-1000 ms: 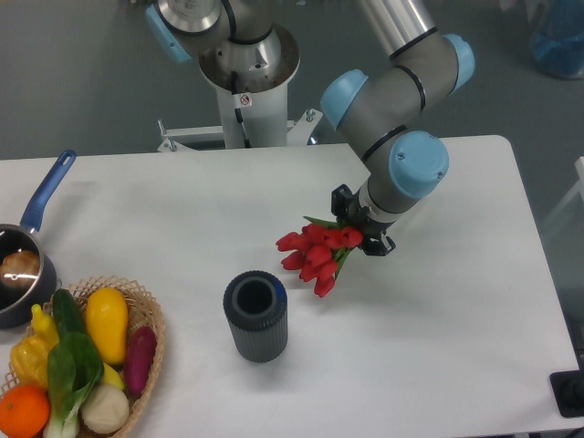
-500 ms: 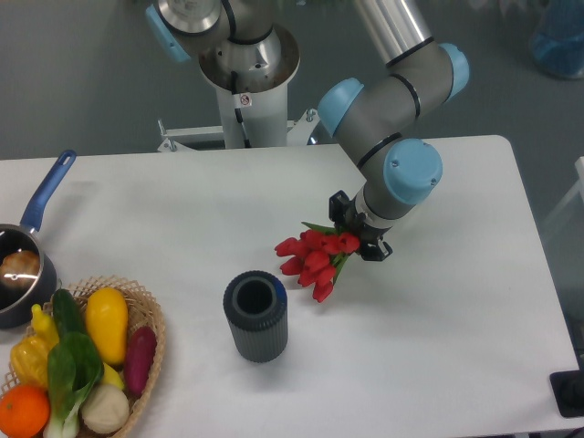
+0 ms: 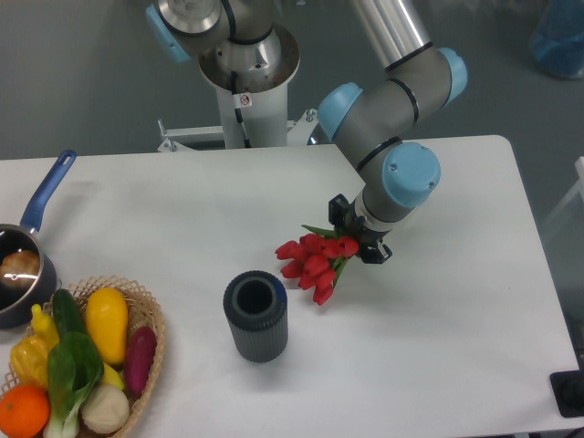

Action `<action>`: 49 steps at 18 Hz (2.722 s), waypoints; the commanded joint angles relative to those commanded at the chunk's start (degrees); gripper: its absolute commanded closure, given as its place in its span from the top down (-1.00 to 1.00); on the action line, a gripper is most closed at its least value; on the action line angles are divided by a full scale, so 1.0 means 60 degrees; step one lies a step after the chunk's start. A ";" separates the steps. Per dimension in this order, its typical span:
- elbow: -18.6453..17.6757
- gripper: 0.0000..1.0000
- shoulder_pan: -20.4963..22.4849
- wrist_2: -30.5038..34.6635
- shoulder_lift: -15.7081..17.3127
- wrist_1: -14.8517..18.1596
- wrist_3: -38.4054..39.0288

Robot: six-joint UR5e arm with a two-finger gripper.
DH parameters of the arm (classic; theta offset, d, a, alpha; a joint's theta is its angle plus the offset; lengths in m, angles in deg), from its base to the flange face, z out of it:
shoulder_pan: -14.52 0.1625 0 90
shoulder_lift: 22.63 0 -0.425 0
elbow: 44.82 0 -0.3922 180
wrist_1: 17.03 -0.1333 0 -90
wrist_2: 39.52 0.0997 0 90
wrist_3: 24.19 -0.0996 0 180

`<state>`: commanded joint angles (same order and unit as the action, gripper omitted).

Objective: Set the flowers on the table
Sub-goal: 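Lay the tulip bouquet flat on the table surface, then open the gripper to release the tulip stems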

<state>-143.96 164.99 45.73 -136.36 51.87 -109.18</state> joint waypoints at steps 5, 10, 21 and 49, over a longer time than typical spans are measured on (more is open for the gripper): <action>-0.0044 -0.09 0.0000 -0.0015 -0.0015 -0.0015 0.0029; -0.0058 -0.09 -0.0015 -0.0015 -0.0088 -0.0117 0.0029; -0.0059 -0.04 -0.0044 -0.0015 -0.0088 -0.0147 0.0190; -0.0015 1.00 0.0204 0.0073 0.0306 -0.0147 0.0074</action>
<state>-144.05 166.21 46.17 -134.52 50.99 -108.74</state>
